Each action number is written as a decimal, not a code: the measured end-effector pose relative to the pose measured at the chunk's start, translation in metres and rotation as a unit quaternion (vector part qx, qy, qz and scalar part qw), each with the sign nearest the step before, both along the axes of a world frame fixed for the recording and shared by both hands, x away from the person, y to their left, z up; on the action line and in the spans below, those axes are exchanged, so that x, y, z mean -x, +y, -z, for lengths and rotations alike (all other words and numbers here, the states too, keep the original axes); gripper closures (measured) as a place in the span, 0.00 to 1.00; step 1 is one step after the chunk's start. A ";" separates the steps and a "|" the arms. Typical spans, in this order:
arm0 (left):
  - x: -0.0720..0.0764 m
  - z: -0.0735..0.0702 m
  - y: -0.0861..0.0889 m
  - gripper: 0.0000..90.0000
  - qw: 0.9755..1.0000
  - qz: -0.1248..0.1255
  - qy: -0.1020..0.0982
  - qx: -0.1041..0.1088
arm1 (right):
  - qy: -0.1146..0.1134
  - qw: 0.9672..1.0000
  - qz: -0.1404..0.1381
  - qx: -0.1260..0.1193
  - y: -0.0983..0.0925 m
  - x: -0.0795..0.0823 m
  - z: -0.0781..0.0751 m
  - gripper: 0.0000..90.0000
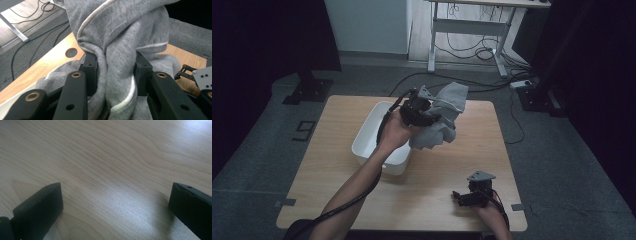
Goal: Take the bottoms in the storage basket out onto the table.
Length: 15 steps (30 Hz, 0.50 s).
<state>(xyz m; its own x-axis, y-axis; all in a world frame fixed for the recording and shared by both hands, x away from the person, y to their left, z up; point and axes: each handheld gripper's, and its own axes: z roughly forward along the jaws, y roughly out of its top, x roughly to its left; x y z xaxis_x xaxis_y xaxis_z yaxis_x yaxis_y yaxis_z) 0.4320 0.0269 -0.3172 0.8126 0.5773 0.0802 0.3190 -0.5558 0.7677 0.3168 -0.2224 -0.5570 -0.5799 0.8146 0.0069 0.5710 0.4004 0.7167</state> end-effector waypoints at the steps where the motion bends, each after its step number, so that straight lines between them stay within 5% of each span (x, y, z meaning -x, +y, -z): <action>1: 0.000 0.002 -0.002 0.69 1.000 0.001 0.000 0.000 | 0.000 1.000 0.000 0.000 0.000 0.000 0.000 0.00; 15: -0.004 0.043 -0.034 0.69 1.000 0.011 0.012 -0.009 | -0.001 1.000 0.001 0.000 0.000 0.000 0.000 0.00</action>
